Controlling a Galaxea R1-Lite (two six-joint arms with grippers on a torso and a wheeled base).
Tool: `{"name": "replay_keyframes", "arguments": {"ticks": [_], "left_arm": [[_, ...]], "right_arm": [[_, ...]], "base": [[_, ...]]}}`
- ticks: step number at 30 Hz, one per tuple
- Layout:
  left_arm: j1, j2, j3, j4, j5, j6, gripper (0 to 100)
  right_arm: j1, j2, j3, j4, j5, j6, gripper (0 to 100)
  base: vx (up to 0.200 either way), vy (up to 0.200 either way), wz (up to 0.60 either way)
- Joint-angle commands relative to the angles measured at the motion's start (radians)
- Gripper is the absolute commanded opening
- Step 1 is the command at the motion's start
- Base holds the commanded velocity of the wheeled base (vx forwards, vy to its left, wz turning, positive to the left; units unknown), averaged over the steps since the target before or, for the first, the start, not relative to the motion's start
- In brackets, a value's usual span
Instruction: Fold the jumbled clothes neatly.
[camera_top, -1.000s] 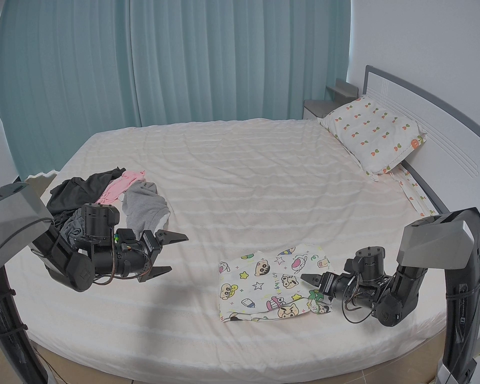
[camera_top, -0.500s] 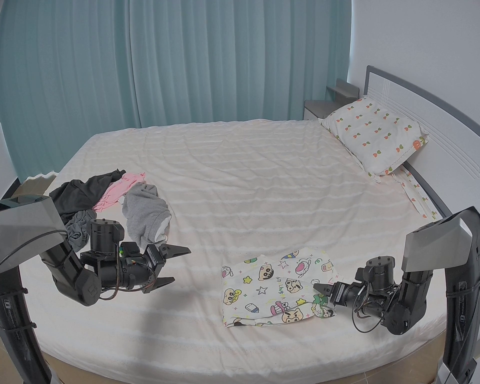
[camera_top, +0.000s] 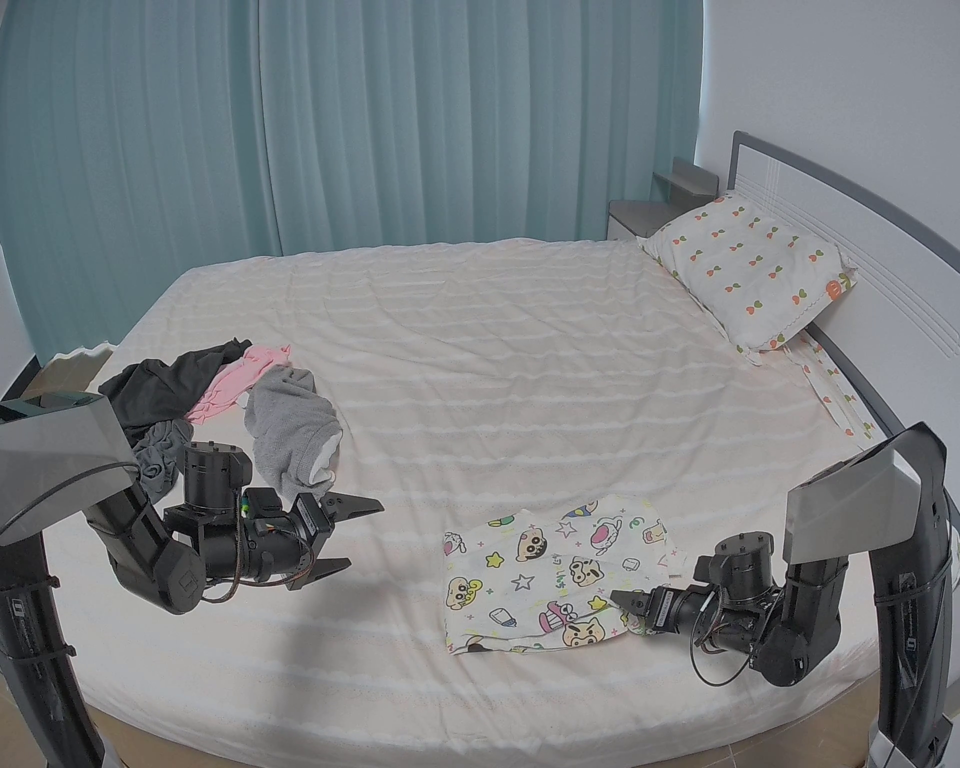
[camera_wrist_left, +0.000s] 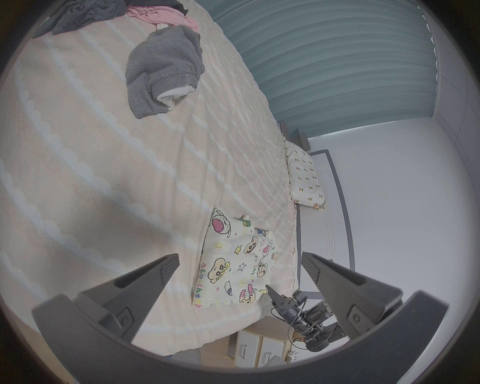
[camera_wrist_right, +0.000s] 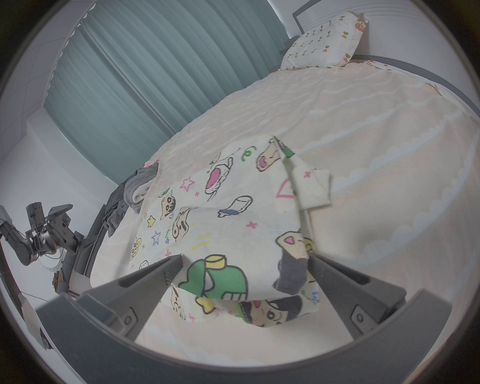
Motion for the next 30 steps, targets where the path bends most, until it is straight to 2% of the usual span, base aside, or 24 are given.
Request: {"name": "replay_keyframes", "arguments": {"ticks": [1,19,27,28,30], "left_arm": [[0.000,0.007,0.000,-0.001,0.000,0.000,100],[-0.003,0.007,0.000,-0.001,0.003,0.005,100],[-0.006,0.008,0.000,-0.002,0.005,0.006,100],[-0.006,0.008,0.000,-0.001,0.006,0.006,100],[-0.006,0.008,0.000,-0.001,0.006,0.006,100]], "right_arm": [[0.002,0.026,-0.005,-0.002,0.000,0.002,0],[-0.008,-0.083,0.081,-0.002,-0.002,-0.001,0],[0.013,-0.051,0.107,-0.010,0.003,-0.051,0],[0.013,-0.045,0.107,-0.017,0.003,-0.051,100],[0.013,-0.039,0.113,-0.040,0.006,-0.051,100]], "base": [[0.000,0.000,0.00],[0.000,0.000,0.00],[0.000,0.000,0.00],[0.000,0.000,0.00],[0.000,0.000,0.00]]}}
